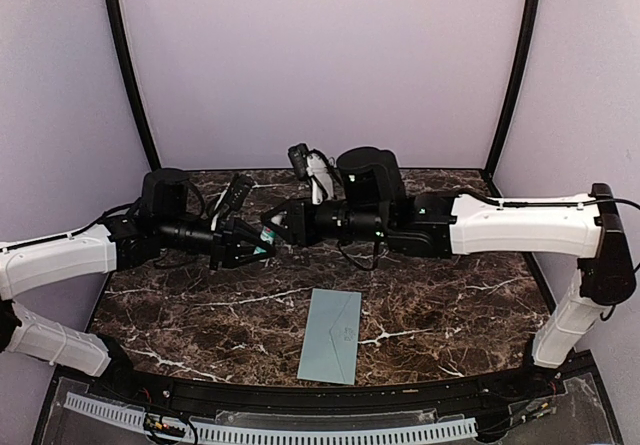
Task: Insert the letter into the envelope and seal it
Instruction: Place the solid glue at the center of the board.
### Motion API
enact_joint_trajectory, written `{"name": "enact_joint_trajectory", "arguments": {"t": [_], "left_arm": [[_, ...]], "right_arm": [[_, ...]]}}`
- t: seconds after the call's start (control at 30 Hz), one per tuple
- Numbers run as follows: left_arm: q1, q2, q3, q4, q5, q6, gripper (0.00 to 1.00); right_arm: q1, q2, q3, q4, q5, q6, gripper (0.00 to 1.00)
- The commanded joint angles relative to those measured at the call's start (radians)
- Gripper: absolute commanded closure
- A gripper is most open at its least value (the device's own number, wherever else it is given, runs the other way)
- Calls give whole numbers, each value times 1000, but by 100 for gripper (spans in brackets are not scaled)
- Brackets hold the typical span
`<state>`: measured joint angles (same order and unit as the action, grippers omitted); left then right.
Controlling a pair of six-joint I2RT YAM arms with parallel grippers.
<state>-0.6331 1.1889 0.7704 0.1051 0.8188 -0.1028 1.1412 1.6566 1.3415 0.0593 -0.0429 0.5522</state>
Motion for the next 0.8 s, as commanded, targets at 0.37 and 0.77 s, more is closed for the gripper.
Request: {"name": "enact_joint_trajectory", "arguments": {"t": [0.37, 0.77], "left_arm": [[-5, -21, 18, 1, -20, -2, 93], [93, -156, 43, -86, -171, 6, 26]], "right_arm": [[8, 9, 26, 18, -32, -16, 87], [3, -16, 12, -119, 353, -264, 91]]}}
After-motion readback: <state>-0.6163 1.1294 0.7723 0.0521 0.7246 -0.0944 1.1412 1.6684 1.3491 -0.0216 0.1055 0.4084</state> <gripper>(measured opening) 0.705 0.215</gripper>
